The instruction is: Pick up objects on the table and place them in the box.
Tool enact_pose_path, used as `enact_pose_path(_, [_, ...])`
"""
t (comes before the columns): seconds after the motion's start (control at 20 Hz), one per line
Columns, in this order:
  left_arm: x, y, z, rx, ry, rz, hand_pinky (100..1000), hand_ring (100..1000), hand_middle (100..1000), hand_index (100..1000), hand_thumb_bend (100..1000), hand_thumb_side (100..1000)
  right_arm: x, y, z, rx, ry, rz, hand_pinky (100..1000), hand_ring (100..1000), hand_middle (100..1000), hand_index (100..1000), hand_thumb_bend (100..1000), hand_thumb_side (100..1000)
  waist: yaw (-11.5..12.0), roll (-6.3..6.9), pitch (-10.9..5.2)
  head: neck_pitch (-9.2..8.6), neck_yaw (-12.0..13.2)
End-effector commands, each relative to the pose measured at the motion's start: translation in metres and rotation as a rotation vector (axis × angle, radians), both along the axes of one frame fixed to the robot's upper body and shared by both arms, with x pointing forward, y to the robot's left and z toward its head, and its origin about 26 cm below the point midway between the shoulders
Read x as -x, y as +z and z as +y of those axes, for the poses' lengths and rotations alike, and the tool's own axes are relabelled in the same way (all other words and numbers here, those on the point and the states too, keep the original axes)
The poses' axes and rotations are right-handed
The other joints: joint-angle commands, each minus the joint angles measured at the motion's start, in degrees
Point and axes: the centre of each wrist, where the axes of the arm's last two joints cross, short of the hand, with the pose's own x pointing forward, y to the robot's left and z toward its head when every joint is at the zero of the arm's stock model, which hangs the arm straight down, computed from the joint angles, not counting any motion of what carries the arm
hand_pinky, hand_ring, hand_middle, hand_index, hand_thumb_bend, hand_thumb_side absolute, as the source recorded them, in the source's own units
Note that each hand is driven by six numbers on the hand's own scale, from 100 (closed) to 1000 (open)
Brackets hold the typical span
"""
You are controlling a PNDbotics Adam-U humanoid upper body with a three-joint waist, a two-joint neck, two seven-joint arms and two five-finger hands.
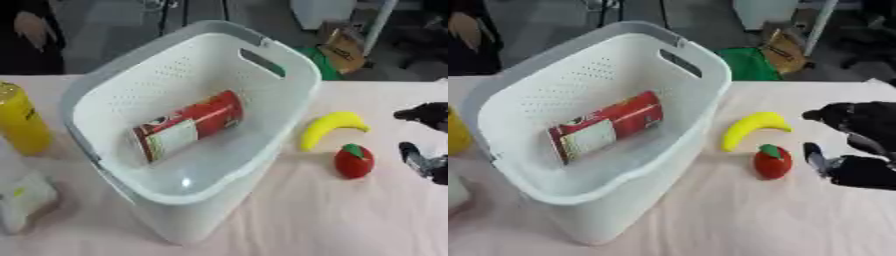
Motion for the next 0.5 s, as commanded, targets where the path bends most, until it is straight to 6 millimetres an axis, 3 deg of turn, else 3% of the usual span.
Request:
enact_pose_path(0.05, [0.002, 0.008, -0.002, -0.011, -0.017, -0.041, 678, 573, 602, 741, 100, 1000, -0.005, 0.008, -0.004, -0.009, -0.028, 0.01, 754, 813, 857, 991, 100, 1000, 0.1, -0.01, -1.54, 0.25, -0.6])
enact_pose_path(0.15, [0.002, 0.008, -0.002, -0.012, -0.022, -0.041, 677, 573, 602, 741, 100, 1000, -0.01, 0.006, -0.005, -0.013, -0.031, 0.037, 761, 831, 868, 998, 105, 1000, 0.3, -0.04, -1.53, 0.27, -0.8])
enact_pose_path(0.2, [0.002, 0.008, -0.003, -0.013, -0.024, -0.041, 677, 573, 602, 741, 100, 1000, -0.013, 0.005, -0.006, -0.013, -0.032, 0.053, 786, 863, 871, 1000, 156, 1000, 0.4, -0.05, -1.53, 0.33, -0.8])
enact_pose_path(0.45, [0.002, 0.008, -0.003, -0.015, -0.031, -0.041, 677, 573, 602, 741, 100, 1000, -0.026, 0.0, -0.011, -0.011, -0.038, 0.076, 792, 867, 868, 1000, 170, 999, 0.5, -0.03, -1.46, 0.3, -0.8])
enact_pose_path(0.5, [0.002, 0.008, -0.004, -0.014, -0.033, -0.041, 677, 575, 602, 741, 100, 1000, -0.028, -0.003, -0.011, -0.008, -0.038, 0.081, 794, 870, 864, 1000, 209, 968, 0.6, 0.0, -1.39, 0.21, -0.8])
